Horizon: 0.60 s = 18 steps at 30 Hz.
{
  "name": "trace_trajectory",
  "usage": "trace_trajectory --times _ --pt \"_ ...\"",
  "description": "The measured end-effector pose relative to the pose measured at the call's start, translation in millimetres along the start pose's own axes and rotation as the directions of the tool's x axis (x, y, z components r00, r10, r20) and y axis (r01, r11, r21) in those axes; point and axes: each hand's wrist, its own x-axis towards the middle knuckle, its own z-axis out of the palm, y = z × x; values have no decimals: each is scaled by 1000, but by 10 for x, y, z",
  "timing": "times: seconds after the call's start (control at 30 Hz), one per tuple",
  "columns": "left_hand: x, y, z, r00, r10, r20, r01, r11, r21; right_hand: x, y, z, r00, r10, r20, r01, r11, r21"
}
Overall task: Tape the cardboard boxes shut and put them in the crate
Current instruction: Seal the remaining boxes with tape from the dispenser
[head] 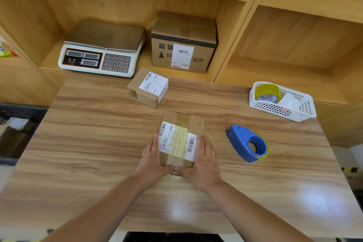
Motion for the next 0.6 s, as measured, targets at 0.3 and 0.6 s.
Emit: trace_trajectory --times 0.3,0.6 --pt "68 -72 -8 998 20 54 -16 998 -67 459 38 -69 989 -72 131 92 984 -155" --pt "101 -96 -7 996 22 83 -14 995 -95 941 60 -212 974 -51 219 98 973 -211"
